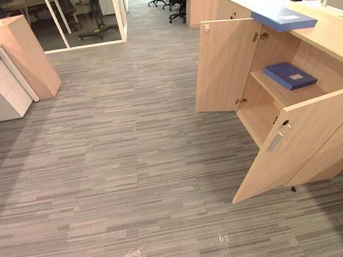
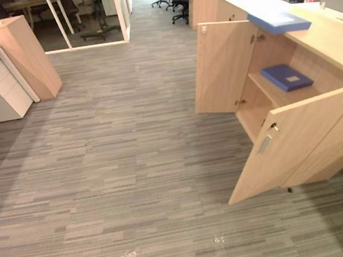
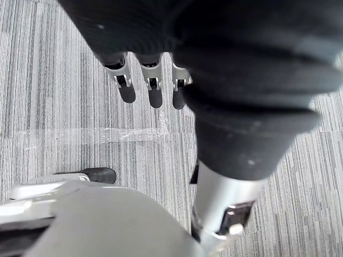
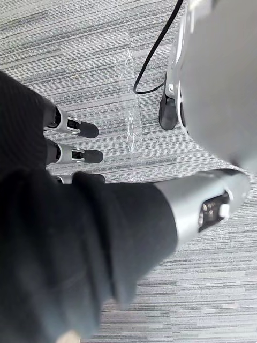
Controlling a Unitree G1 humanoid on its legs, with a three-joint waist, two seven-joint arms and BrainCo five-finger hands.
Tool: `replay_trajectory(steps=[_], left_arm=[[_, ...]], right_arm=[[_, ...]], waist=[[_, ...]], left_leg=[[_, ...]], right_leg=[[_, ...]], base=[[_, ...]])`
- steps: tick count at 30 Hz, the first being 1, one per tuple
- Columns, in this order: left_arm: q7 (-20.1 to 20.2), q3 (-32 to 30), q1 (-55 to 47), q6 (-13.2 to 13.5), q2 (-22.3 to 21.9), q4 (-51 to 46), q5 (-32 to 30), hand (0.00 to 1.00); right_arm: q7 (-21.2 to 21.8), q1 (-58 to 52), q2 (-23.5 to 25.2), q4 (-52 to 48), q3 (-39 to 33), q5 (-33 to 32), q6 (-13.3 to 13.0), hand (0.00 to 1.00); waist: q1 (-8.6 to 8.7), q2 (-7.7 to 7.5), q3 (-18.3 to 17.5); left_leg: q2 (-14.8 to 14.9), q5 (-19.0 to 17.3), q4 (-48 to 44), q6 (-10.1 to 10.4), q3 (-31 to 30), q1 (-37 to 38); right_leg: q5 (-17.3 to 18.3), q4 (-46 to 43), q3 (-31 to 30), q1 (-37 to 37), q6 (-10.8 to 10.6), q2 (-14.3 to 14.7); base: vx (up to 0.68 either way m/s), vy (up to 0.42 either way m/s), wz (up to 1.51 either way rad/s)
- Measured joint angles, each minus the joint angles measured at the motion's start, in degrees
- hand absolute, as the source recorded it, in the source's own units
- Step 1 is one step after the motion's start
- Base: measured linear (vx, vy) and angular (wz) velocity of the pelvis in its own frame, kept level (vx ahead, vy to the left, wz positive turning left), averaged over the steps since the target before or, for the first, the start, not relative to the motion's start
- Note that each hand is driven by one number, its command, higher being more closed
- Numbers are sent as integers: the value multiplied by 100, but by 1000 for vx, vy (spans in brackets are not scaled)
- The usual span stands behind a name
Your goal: Walk over to the cabinet, pick up the folder, carry it to the office cabinet, place the folder inside the office cabinet, then close the office cabinet door
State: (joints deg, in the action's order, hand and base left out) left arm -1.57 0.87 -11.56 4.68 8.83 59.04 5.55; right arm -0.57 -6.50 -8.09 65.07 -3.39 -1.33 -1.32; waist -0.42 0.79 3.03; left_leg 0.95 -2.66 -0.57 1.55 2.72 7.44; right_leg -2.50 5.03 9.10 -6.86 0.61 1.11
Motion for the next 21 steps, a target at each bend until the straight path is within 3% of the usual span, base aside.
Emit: replay_trajectory(steps=[7, 21], left_arm=[[204, 15, -8, 11, 27, 1, 232, 0], [38, 97, -38, 204, 35, -18, -15, 0]], right_arm=[[37, 63, -3, 45, 0, -4, 0, 0], [20, 69, -4, 73, -1, -205, -6, 0]], waist=[[-26, 3, 31], [-34, -55, 70]], left_leg=[[12, 0, 55, 3, 42, 70], [14, 71, 157, 24, -51, 70]], right_leg=[[35, 29, 0, -28, -113, 8], [21, 36, 135, -21, -90, 9]], base=[[9, 8, -2], [-1, 3, 3]])
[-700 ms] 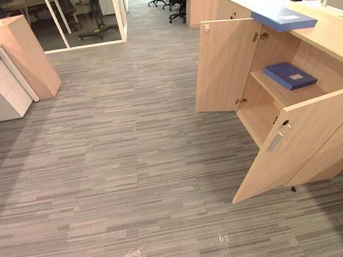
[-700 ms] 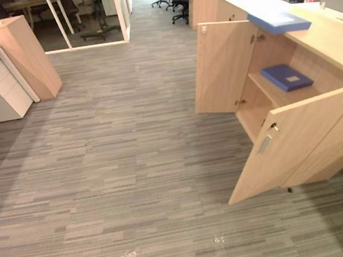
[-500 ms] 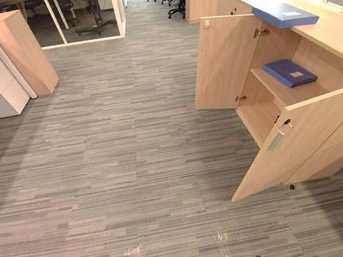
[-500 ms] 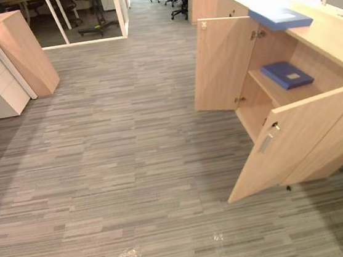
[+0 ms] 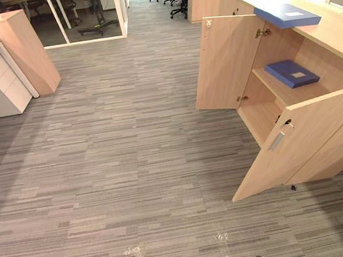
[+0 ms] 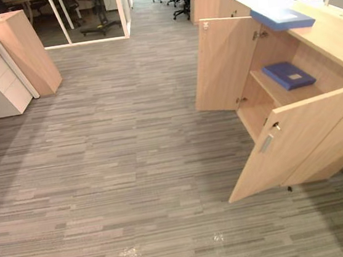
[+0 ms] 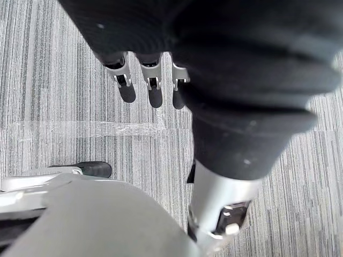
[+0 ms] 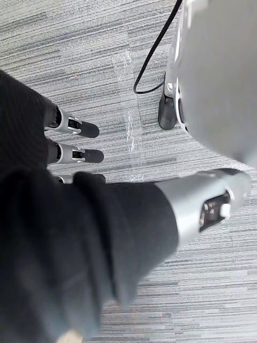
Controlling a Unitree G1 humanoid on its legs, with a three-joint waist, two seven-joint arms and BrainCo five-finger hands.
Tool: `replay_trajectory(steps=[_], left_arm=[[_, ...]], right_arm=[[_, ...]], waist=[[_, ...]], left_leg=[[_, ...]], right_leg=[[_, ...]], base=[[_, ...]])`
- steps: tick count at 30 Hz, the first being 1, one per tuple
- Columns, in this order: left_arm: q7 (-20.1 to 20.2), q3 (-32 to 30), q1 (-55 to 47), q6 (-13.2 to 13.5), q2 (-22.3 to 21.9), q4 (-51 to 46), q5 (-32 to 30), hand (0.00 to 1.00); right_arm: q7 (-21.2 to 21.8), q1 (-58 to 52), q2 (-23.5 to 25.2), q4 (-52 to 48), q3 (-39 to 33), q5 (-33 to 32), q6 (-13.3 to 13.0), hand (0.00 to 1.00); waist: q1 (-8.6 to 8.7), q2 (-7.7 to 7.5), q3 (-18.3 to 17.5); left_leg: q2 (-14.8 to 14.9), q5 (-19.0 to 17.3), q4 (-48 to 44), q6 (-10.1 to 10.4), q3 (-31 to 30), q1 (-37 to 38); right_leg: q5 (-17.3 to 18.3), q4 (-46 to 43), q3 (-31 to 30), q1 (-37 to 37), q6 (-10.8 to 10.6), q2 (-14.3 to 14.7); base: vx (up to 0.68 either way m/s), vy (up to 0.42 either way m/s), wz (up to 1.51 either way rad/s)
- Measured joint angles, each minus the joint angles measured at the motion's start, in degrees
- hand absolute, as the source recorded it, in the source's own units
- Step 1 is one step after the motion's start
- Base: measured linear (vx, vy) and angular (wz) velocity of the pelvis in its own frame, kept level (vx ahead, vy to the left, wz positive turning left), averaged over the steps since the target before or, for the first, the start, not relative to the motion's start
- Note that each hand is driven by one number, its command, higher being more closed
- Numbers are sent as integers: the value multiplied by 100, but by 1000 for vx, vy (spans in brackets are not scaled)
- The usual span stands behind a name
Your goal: Walk over to the cabinet, pick up the folder, carry it to the office cabinet, place the folder inside the office cabinet, then close the office cabinet door
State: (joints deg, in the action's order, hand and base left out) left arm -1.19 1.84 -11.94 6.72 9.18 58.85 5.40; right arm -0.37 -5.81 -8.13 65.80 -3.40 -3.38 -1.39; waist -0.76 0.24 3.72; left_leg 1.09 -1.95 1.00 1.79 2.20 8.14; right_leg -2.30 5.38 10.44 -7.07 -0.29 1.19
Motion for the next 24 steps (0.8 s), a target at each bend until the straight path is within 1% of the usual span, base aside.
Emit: replay_trajectory(steps=[4, 6, 7, 8, 9, 10, 11, 12, 13, 15, 16, 17, 18, 19, 20, 21, 22, 23, 24], left_arm=[[-64, -2, 1, 1, 4, -13, -15, 0], [-96, -22, 16, 1, 35, -72, -10, 0], [-105, -81, 69, 1, 42, -179, -9, 0], [-108, -111, 84, 4, 45, -311, -10, 0], [-108, -120, 99, 3, 58, -365, -10, 0], [-111, -148, 110, 5, 63, -495, -12, 0], [-113, -208, 105, 12, 18, -568, -12, 0], [-119, -252, 96, 15, -3, -567, 5, 0], [-123, -273, 101, 14, -17, -567, 62, 0], [-152, -273, 97, 11, -33, -612, 114, 0], [-173, -275, 99, 7, -41, -617, 85, 0], [-173, -277, 99, 4, -44, -617, 71, 0], [-173, -284, 93, 0, -81, -617, 84, 0], [-173, -289, 85, -2, -104, -616, 88, 0], [-172, -312, 79, -4, -120, -612, 98, 0], [-171, -354, 34, -1, -126, -612, 146, 0], [-171, -384, 32, -1, -118, -613, 171, 0], [-173, -403, 0, -1, -76, -612, 191, 0], [-178, -403, -5, -1, -69, -612, 202, 0]], right_arm=[[-18, 25, 6, 22, 3, -17, -7, 0], [-24, 72, 37, 25, 6, -26, -14, 0], [-24, 116, 46, 28, 7, -38, -27, 0], [-24, 168, 44, 29, 7, -61, -36, 0], [-23, 180, 49, 29, 7, -81, -41, 0], [-24, 191, 45, 21, 10, -169, -54, 0], [-31, 201, 18, 21, 9, -221, -53, 0], [-38, 197, 8, 22, 7, -221, -49, 0], [-45, 197, -2, 20, 0, -221, -47, 0], [-48, 196, -7, 17, -33, -221, -46, 0], [-47, 187, 2, 16, -118, -221, -46, 0], [-50, 173, 12, 16, -185, -221, -47, 0], [-70, 134, -7, 17, -234, -227, -47, 0], [-79, 114, -18, 16, -288, -234, -53, 0], [-90, 101, 0, 23, -409, -219, -44, 0], [-90, 94, 25, 26, -453, -212, -39, 0], [-89, 76, 36, 27, -485, -211, -38, 0], [-85, 81, 129, 26, -636, -208, -39, 0], [-85, 98, 161, 27, -665, -207, -38, 0]], waist=[[1, -24, 26], [6, -89, 98], [9, -71, 239], [2, -78, 371], [-11, -90, 418], [-38, -83, 547], [-50, -65, 611], [-64, -26, 627], [-66, -29, 634], [-101, -30, 638], [-100, -24, 641], [-96, -11, 638], [-96, 64, 619], [-91, 111, 595], [-78, 160, 562], [-96, 115, 524], [-105, 55, 485], [-106, -54, 408], [-104, -77, 380]], left_leg=[[9, -1, -20, 6, 2, -11], [24, -202, -428, 41, -4, -230], [79, -501, -1090, 107, 13, -501], [184, -766, -1890, 242, 72, -851], [234, -823, -2372, 328, 133, -1065], [356, -811, -3365, 356, 286, -1478], [528, -894, -4141, 312, 466, -1857], [592, -1005, -4302, 229, 521, -1975], [636, -1150, -4229, 149, 555, -2153], [580, -1069, -3254, 204, 522, -2207], [528, -890, -2427, 241, 423, -2195], [516, -678, -1807, 278, 374, -2174], [576, -418, -997, 426, 354, -2107], [627, -362, -874, 457, 366, -2108], [611, -58, -883, 435, 513, -2086], [456, 206, -883, 321, 637, -2000], [352, 251, -904, 258, 728, -1983], [136, 246, -939, 236, 867, -1942], [-39, 205, -926, 140, 983, -1817]], right_leg=[[1, 2, 7, -5, 2, 8], [19, -1, 8, -11, 2, 9], [68, -2, 7, -21, 27, 35], [169, -1, 8, -48, 167, 91], [172, -1, 11, -59, 172, 104], [193, -15, 0, -156, 204, 122], [248, -90, -80, -243, 283, 144], [280, -138, -133, -255, 302, 142], [320, -210, -205, -253, 294, 77], [359, -218, -347, -204, 236, -93], [391, -196, -425, -192, 194, -211], [425, -164, -446, -194, 141, -303], [503, -136, -486, -199, 20, -408], [551, -140, -505, -209, -54, -434], [634, -185, -547, -249, -182, -531], [743, -266, -590, -280, -345, -749], [784, -296, -591, -287, -406, -884], [801, -439, -589, -306, -494, -1135], [868, -758, -603, -236, -594, -1346]], base=[[0, 2, 1], [-18, -2, 1], [-80, -3, 1], [-96, 0, -2], [-83, 1, -9], [-9, 4, -20], [24, 4, -24], [72, 24, -28], [49, 61, -36], [63, 124, -41], [138, 218, -33], [202, 301, -37], [191, 273, -26], [228, 306, -19], [278, 341, -20], [300, 353, -24], [357, 340, -30], [392, 291, -23], [468, 322, -29]])
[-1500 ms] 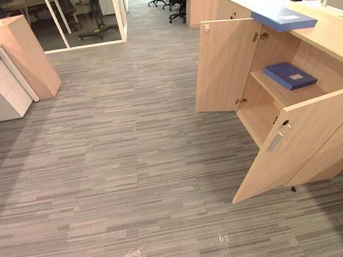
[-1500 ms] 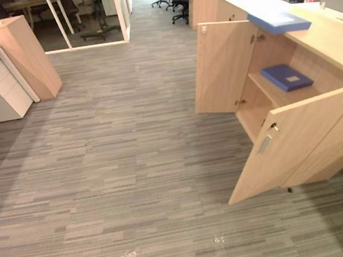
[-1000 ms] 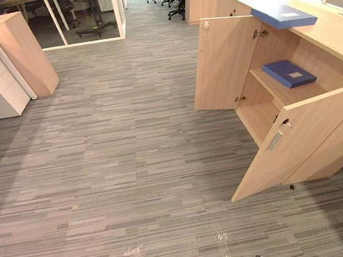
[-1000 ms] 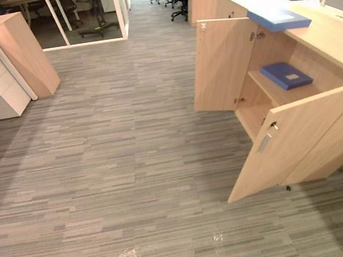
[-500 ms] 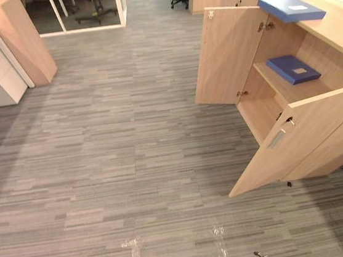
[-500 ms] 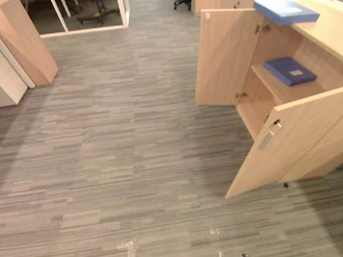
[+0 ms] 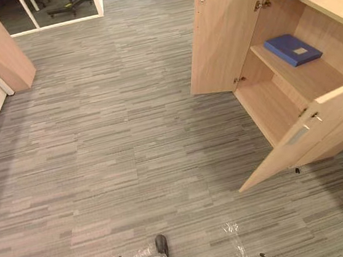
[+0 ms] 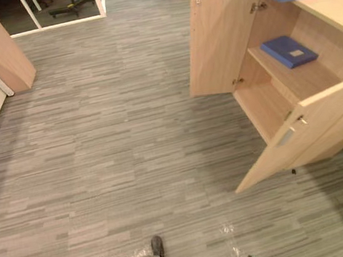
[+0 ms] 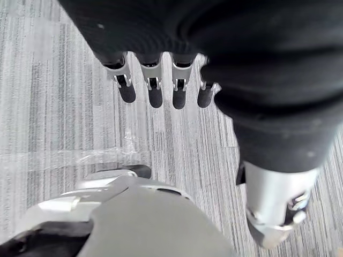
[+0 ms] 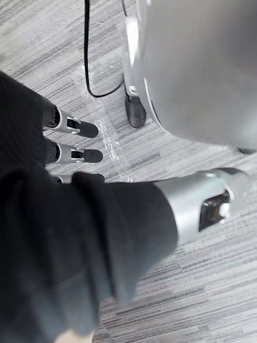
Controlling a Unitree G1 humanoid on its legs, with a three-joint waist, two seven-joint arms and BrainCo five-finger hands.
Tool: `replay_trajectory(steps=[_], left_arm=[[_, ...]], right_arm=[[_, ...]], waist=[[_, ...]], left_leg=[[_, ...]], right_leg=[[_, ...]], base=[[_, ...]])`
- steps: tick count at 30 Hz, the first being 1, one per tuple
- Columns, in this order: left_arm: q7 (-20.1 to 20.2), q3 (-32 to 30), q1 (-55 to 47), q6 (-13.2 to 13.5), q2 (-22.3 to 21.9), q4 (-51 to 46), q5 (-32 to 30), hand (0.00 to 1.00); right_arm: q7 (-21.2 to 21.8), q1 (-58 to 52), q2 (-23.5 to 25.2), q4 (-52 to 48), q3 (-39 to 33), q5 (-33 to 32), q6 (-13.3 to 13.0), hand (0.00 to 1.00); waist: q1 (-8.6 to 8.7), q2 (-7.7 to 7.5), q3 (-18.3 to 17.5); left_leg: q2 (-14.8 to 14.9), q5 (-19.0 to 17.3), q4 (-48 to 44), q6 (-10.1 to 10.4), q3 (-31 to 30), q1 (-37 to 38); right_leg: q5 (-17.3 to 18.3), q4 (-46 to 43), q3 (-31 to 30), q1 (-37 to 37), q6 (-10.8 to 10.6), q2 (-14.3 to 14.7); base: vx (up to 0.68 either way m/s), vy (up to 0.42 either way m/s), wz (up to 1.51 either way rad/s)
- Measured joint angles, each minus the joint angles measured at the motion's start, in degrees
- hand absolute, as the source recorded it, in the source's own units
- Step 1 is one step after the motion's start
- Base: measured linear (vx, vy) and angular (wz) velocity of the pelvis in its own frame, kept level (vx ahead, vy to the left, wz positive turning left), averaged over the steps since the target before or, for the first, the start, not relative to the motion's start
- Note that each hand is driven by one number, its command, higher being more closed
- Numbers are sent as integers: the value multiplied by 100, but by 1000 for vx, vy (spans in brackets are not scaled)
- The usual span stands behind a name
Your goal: Walk over to the cabinet, pick up the folder, carry it to the office cabinet, place the folder inside the office cabinet, then close the office cabinet door
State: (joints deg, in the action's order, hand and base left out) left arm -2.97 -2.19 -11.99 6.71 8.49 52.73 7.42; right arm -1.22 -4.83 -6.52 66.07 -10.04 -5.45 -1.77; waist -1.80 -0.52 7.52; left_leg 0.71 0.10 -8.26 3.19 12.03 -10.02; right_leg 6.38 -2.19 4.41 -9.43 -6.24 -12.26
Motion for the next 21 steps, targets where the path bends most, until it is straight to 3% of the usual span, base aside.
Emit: replay_trajectory(steps=[2, 3, 4, 5, 6, 7, 8, 9, 10, 11, 12, 14, 15, 16, 17, 18, 20, 21], left_arm=[[-3, 20, -27, 3, -57, 1, 14, 0], [2, 100, -53, 5, -75, 7, 14, 0], [14, 158, -67, 18, -65, 8, 10, 0], [19, 203, -54, 23, -17, 18, 10, 0], [28, 321, -19, 33, 102, 45, -10, 0], [62, 384, 42, 35, 148, 123, -26, 0], [76, 499, 88, 38, 165, 176, -44, 0], [88, 585, 112, 36, 182, 188, -57, 0], [122, 682, 173, 37, 176, 189, -64, 0], [147, 726, 233, 37, 161, 193, -62, 0], [149, 759, 256, 36, 160, 196, -63, 0], [205, 782, 292, 43, 159, 195, -67, 0], [206, 779, 288, 46, 161, 195, -65, 0], [210, 739, 281, 48, 234, 208, -68, 0], [213, 663, 261, 38, 194, 297, -121, 0], [214, 510, 200, 21, -1, 365, -139, 0], [218, 281, 132, 15, -185, 365, -135, 0], [223, 129, 165, 16, -195, 343, -117, 0]], right_arm=[[2, 24, -41, -3, -16, 2, 0, 0], [24, 26, -51, -17, -169, 0, -4, 0], [38, 36, -46, -53, -280, -8, -5, 0], [43, 37, -3, -82, -341, -8, -5, 0], [44, 59, 64, -141, -416, -17, -6, 0], [46, 89, 64, -163, -434, -39, -12, 0], [46, 112, 61, -225, -424, -38, -14, 0], [46, 119, 56, -253, -408, -38, -18, 0], [48, 165, 49, -318, -369, -38, -34, 0], [50, 240, 67, -355, -356, -40, -73, 0], [53, 280, 68, -356, -355, -48, -81, 0], [53, 307, 129, -349, -335, -229, -91, 0], [53, 307, 137, -342, -335, -244, -91, 0], [58, 308, 217, -301, -342, -255, -90, 0], [70, 308, 216, -287, -342, -259, -91, 0], [85, 326, 146, -293, -355, -255, -96, 0], [95, 334, 99, -284, -417, -258, -99, 0], [93, 338, 152, -240, -449, -260, -86, 0]], waist=[[-30, 81, -67], [-62, 152, -130], [-50, 167, -158], [-25, 111, -167], [72, 6, -171], [163, -34, -159], [205, 8, -140], [232, 47, -123], [248, 123, -79], [248, 186, -17], [253, 211, 11], [254, 209, 44], [250, 197, 45], [221, 36, 69], [228, -21, 45], [235, 247, 3], [231, 492, -26], [226, 484, -37]], left_leg=[[-135, -89, 144, -141, 81, 279], [-205, -115, 299, -220, 100, 555], [-298, -91, 383, -442, 131, 844], [-394, -135, 414, -549, 136, 992], [-572, -211, 439, -692, 103, 1270], [-664, -293, 506, -764, -12, 1576], [-633, -311, 573, -760, -100, 1800], [-578, -320, 621, -746, -152, 1928], [-426, -349, 647, -704, -207, 2080], [-253, -365, 648, -676, -291, 2187], [-176, -385, 646, -645, -335, 2233], [39, -597, 684, -453, -512, 2392], [47, -654, 708, -406, -522, 2420], [-19, -851, 681, -283, -562, 2575], [37, -1026, 582, -204, -611, 2635], [330, -1274, 334, -72, -600, 2588], [771, -1547, -243, 127, -615, 2419], [900, -1573, -789, 140, -616, 2170]], right_leg=[[29, -669, -14, 213, -41, -146], [29, -1451, -26, 473, -41, -232], [28, -2478, 0, 804, -39, -380], [-5, -3062, 7, 992, 11, -515], [-171, -4201, 166, 1393, 272, -855], [-27, -5004, 515, 1618, 336, -1113], [246, -5219, 866, 1681, 291, -1119], [422, -5212, 1097, 1723, 290, -1058], [676, -4911, 1483, 1858, 273, -816], [751, -4273, 1698, 1986, 271, -474], [751, -3904, 1729, 2032, 273, -312], [318, -2007, 1715, 2046, 265, 147], [185, -1787, 1706, 2020, 262, 175], [-547, -1294, 1524, 2018, 366, 173], [-801, -1375, 1465, 1987, 655, 227], [-621, -1388, 1572, 1906, 732, 468], [-491, -1052, 1773, 1670, 812, 920], [-472, -873, 1843, 1536, 841, 1041]], base=[[336, 239, -38], [364, 307, -45], [372, 323, -36], [452, 357, -2], [411, 222, 28], [496, 179, 40], [416, 87, 36], [371, 20, 26], [320, -50, 26], [301, -84, 27], [278, -135, 38], [238, -197, 52], [214, -267, 45], [192, -249, 26], [327, -372, 17], [238, -248, 2], [343, -317, 8], [410, -351, 28]])
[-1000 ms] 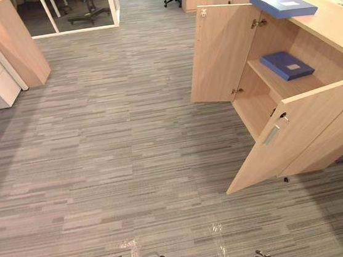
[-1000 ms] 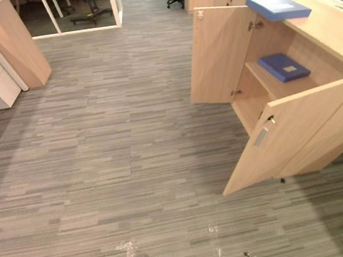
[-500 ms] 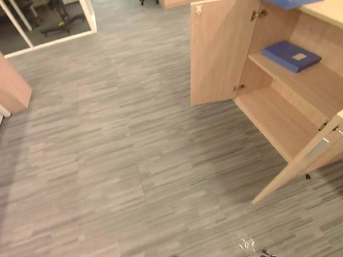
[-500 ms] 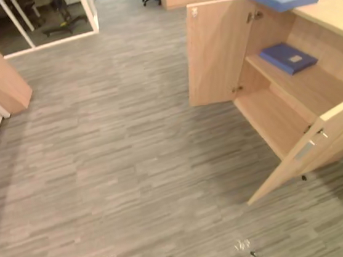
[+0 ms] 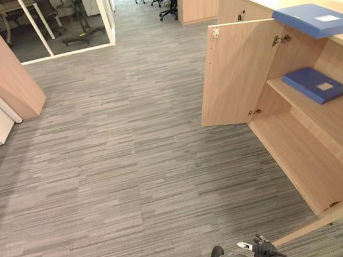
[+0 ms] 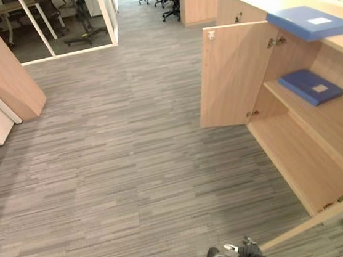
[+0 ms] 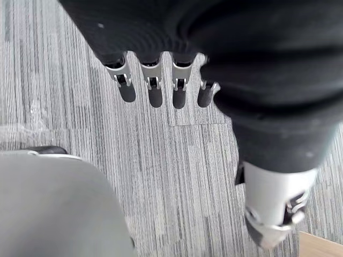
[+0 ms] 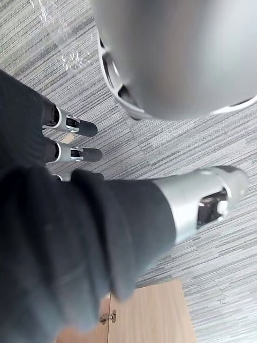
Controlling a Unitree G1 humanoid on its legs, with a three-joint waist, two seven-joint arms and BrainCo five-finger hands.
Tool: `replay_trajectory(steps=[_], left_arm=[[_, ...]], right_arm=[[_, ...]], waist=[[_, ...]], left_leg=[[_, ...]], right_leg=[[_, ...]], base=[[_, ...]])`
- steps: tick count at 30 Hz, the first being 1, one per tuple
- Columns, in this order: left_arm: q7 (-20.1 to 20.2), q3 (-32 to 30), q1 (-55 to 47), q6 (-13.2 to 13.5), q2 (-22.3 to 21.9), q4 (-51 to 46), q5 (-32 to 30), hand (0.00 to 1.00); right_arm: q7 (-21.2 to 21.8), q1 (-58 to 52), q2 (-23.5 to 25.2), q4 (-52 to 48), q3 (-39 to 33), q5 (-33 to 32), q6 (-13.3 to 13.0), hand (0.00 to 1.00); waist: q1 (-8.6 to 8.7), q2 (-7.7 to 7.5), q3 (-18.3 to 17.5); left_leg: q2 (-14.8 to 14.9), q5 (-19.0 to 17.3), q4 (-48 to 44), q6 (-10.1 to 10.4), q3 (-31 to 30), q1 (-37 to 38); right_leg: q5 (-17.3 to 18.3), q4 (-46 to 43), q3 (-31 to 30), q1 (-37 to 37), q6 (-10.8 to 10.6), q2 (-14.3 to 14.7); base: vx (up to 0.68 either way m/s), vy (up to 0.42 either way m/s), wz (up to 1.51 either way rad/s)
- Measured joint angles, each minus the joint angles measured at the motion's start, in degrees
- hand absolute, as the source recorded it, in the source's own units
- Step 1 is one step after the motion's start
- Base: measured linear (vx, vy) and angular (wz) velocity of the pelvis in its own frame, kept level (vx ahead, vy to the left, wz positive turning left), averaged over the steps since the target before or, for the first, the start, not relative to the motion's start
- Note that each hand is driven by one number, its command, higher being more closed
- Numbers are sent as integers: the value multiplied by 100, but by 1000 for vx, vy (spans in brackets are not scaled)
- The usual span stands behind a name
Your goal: Walk over to the cabinet, pick up the folder, carry it to the office cabinet, place the folder inside the office cabinet, then close the office cabinet door
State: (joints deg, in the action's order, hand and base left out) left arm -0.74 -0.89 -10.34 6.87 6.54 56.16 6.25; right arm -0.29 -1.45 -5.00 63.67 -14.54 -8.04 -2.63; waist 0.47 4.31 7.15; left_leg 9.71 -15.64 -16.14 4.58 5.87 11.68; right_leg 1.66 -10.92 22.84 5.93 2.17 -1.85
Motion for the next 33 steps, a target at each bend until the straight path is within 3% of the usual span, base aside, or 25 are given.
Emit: replay_trajectory(steps=[1, 2, 5, 7, 10, 11, 13, 15, 16, 17, 18, 19, 20, 21, 22, 23, 24, 27, 29, 31, 32, 33], left_arm=[[-3, -262, -4, -6, -19, -119, 32, 0], [-4, -443, -15, -10, -42, -206, 109, 0], [-46, -511, -109, -20, -60, -250, 132, 0], [-96, -511, -124, -18, -69, -286, 132, 0], [-191, -516, -109, -18, -81, -289, 157, 0], [-218, -558, -98, -18, -81, -292, 183, 0], [-275, -685, -114, -15, -157, -293, 258, 0], [-340, -730, -126, -16, -188, -278, 326, 0], [-359, -732, -123, -15, -176, -274, 336, 0], [-387, -742, -170, -12, -177, -266, 350, 0], [-401, -734, -160, -9, -125, -241, 361, 0], [-407, -721, -165, 19, -126, -199, 362, 0], [-403, -690, -175, 33, -69, -143, 356, 0], [-401, -672, -172, 34, -40, -127, 353, 0], [-398, -598, -157, 32, -6, -75, 353, 0], [-390, -550, -163, 28, 4, -21, 342, 0], [-389, -519, -175, 31, 13, -6, 330, 0], [-374, -443, -90, 20, 45, 79, 281, 0], [-370, -379, 75, 11, 44, 184, 270, 0], [-363, -370, 107, 5, 46, 236, 185, 0], [-359, -372, 106, 1, 63, 290, 120, 0], [-358, -377, 115, -21, 50, 310, 100, 0]], right_arm=[[-9, -3, 74, 7, 4, -36, 18, 0], [-20, -6, 92, 7, 20, -122, 26, 0], [-43, -3, 106, 131, 43, -206, 38, 0], [-53, 25, 93, 180, 68, -203, 43, 0], [-98, 83, 89, 229, 88, -212, 67, 0], [-105, 88, 96, 228, 92, -211, 71, 0], [-112, 83, 92, 228, 111, -211, 68, 0], [-118, 41, 96, 229, 120, -205, 65, 0], [-121, 10, 109, 237, 116, -202, 65, 0], [-121, -31, 108, 264, 102, -193, 63, 0], [-118, -45, 156, 308, 84, -192, 52, 0], [-111, -46, 175, 285, 31, -193, 24, 0], [-105, -49, 178, 234, -10, -191, 15, 0], [-104, -51, 183, 201, -26, -191, 13, 0], [-101, -58, 182, 165, -163, -190, 12, 0], [-141, -64, 164, 153, -226, -172, -58, 0], [-144, -74, 163, 154, -227, -174, -79, 0], [-99, -36, 187, 111, -219, -175, -98, 0], [-96, 23, 173, 106, -221, -174, -93, 0], [-97, 27, 189, 105, -225, -176, -91, 0], [-97, 16, 215, 107, -227, -175, -87, 0], [-95, 25, 230, 101, -304, -184, -87, 0]], waist=[[11, -94, 47], [-8, -89, 97], [-121, -143, 129], [-183, -150, 132], [-300, -195, 163], [-310, -235, 186], [-319, -227, 174], [-331, -216, 160], [-343, -212, 130], [-352, -282, 130], [-351, -375, 112], [-369, -362, 90], [-302, -411, 72], [-277, -442, 75], [-229, -454, 77], [-182, -441, 83], [-151, -437, 80], [-102, -402, 84], [-71, -339, 121], [-72, -325, 135], [-74, -357, 133], [-26, -376, 144]], left_leg=[[201, 23, -1135, -15, -4, -513], [494, 244, -2417, -60, 11, -1030], [842, 202, -3795, -114, 186, -1707], [742, 45, -3547, -108, 365, -2038], [208, 4, -1935, 10, 68, -2403], [-90, 135, -1074, 97, -293, -2437], [-365, 565, 67, 109, -878, -2438], [-381, 1071, 271, 144, -1081, -2423], [-447, 1469, 73, 43, -1036, -2301], [-507, 1559, -101, -63, -865, -2210], [-601, 1359, -171, -174, -642, -2039], [-695, 1200, -110, -345, -402, -1783], [-860, 1061, 31, -458, -187, -1489], [-937, 1026, 100, -512, -98, -1345], [-1055, 958, 259, -611, 40, -1089], [-1118, 970, 512, -683, 126, -763], [-1119, 979, 656, -694, 155, -618], [-989, 989, 1106, -653, 405, -252], [-798, 904, 1172, -513, 597, -228], [-650, 787, 1239, -324, 812, -36], [-632, 695, 1291, -176, 969, 154], [-608, 585, 1325, -25, 1041, 369]], right_leg=[[12, 267, 97, -247, 19, 139], [54, 491, 126, -520, 84, 341], [132, 829, -8, -1100, 123, 593], [197, 942, -160, -1266, 110, 575], [281, 1045, -485, -1417, -13, 423], [344, 1057, -615, -1502, -98, 299], [444, 1061, -812, -1583, -243, 172], [596, 1039, -1060, -1780, -444, 131], [774, 840, -1247, -1873, -605, 11], [1002, 452, -1394, -1876, -759, -164], [1147, -146, -1466, -1692, -917, -401], [1156, -1253, -1561, -1252, -957, -654], [1027, -2361, -1457, -804, -795, -993], [906, -2817, -1316, -632, -607, -1194], [713, -3598, -851, -358, -231, -1627], [756, -4082, -320, -234, -220, -1926], [798, -4142, -109, -231, -253, -1969], [1068, -3275, 568, -17, -492, -1634], [1041, -2077, 1012, 139, -487, -1273], [765, -1077, 1422, 132, -345, -1010], [360, -506, 1559, 71, -222, -908], [-118, -425, 1504, 32, 236, -844]], base=[[427, -343, 28], [332, -280, 20], [333, -188, -17], [335, -52, -36], [317, 66, -55], [272, 108, -44], [339, 194, -64], [387, 269, -74], [474, 338, -78], [560, 418, -85], [503, 420, -93], [438, 462, -89], [328, 387, -73], [303, 372, -48], [221, 236, -36], [271, 249, -33], [254, 192, -33], [271, 118, -45], [322, -4, -51], [297, -62, -60], [304, -106, -59], [300, -115, -55]])
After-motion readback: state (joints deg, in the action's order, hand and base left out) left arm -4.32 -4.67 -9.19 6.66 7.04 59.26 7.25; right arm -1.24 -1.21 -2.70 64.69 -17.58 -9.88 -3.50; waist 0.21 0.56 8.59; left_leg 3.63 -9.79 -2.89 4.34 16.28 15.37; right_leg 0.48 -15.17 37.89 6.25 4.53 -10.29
